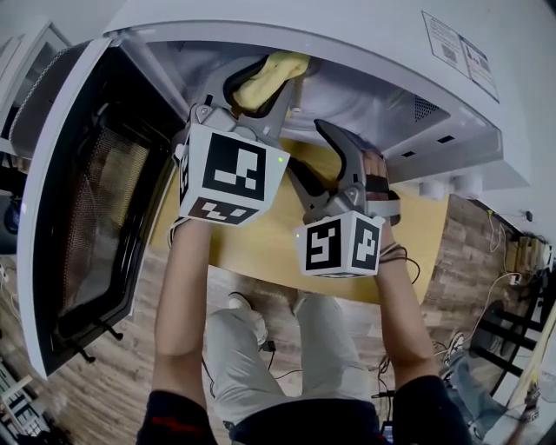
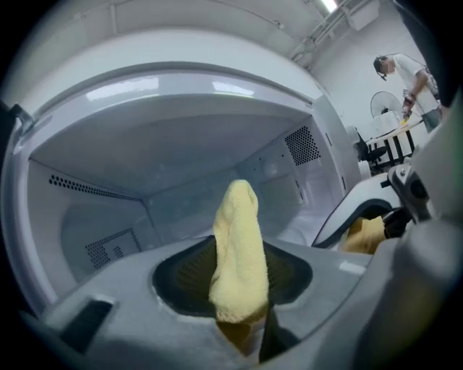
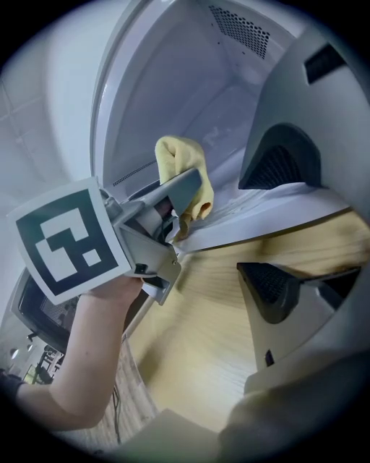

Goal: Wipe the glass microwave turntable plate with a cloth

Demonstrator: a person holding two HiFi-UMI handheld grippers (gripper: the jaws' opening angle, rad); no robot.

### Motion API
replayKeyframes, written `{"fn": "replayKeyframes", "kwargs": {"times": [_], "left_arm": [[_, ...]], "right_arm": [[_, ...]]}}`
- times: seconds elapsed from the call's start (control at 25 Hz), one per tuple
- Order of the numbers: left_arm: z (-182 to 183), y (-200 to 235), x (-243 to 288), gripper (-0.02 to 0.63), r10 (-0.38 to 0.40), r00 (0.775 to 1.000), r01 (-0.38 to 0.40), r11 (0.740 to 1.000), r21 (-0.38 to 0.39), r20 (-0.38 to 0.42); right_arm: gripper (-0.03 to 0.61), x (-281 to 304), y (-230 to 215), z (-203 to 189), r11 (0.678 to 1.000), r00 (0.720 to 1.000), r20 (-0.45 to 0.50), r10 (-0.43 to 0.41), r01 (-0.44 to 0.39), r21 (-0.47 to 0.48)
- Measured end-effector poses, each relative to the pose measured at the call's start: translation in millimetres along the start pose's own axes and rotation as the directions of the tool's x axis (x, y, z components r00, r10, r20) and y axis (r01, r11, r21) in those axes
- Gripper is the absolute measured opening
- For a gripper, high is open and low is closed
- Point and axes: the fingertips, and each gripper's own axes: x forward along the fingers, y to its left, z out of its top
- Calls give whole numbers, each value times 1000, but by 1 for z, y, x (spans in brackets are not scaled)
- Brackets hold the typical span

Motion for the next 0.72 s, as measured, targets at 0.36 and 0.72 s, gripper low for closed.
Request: {"fn": "replayKeyframes", "kwargs": {"times": [0.36, 0.72], "left_arm": [[-2, -33, 11, 137, -126, 992, 126, 992, 23, -15], [5, -50, 17, 137, -204, 979, 204, 977, 58, -17]], "right_arm": [[278, 0, 1, 0, 1000, 1000, 3, 2, -2, -1], [278, 0, 1, 1, 1000, 1000, 8, 8, -8, 0]]}}
